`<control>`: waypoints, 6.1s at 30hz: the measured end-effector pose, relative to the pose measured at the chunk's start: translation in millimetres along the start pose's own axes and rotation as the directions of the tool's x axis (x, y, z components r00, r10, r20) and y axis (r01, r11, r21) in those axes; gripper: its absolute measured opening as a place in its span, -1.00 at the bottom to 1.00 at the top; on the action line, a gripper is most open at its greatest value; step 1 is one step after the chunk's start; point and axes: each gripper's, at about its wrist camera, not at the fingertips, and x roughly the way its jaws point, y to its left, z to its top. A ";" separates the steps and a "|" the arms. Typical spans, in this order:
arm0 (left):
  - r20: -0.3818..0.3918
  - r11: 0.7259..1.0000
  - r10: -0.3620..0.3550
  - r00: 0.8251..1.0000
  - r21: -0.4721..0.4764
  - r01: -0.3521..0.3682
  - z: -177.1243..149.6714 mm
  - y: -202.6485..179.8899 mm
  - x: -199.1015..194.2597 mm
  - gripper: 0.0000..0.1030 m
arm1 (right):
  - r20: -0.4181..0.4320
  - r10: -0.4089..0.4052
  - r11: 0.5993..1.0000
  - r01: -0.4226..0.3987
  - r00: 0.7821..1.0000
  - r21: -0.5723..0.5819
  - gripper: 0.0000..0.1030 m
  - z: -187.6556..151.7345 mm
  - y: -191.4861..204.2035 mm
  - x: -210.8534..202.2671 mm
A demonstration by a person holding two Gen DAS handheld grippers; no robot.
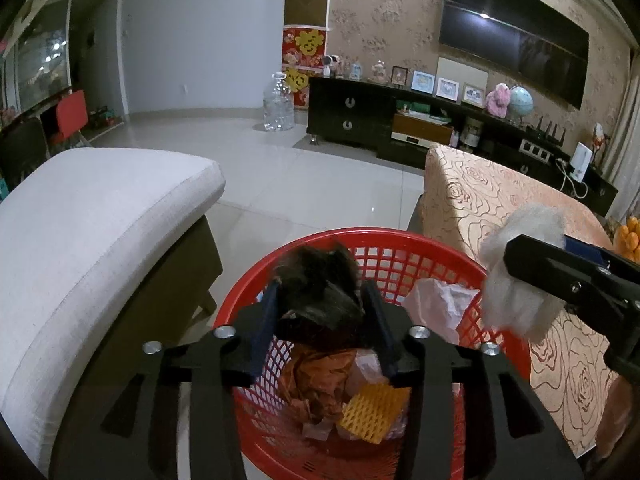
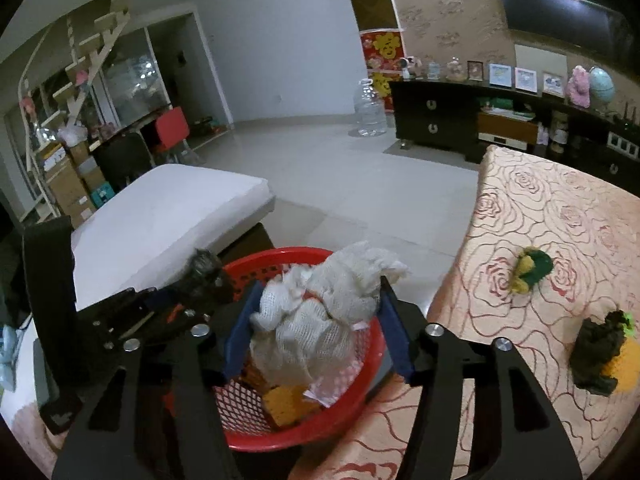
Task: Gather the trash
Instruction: 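Carry the black bag and white net over the wastebasket and release both, then move both open grippers back toward the remaining trash on the table, then grasp the black crumpled bag with the left gripper, then grasp the yellow foam net with the right gripper while the left gripper holds the black bag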
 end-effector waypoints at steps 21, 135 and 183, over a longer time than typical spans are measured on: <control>0.056 0.998 -0.010 0.998 -0.059 0.014 3.3 5.3 -11.4 0.49 | 0.042 -0.095 0.994 0.093 0.995 0.048 0.32 -17.5 -27.9 -37.8; -0.143 0.888 -0.335 0.931 0.283 0.363 -35.9 -231.1 35.4 -0.04 | -0.189 -0.509 0.740 0.540 0.840 0.401 0.42 -154.6 -241.6 -115.6; -0.131 0.921 -0.308 0.942 0.208 0.330 -37.4 -200.3 34.4 -0.04 | -0.192 -0.544 0.762 0.577 0.817 0.295 0.02 -103.2 -281.5 -58.1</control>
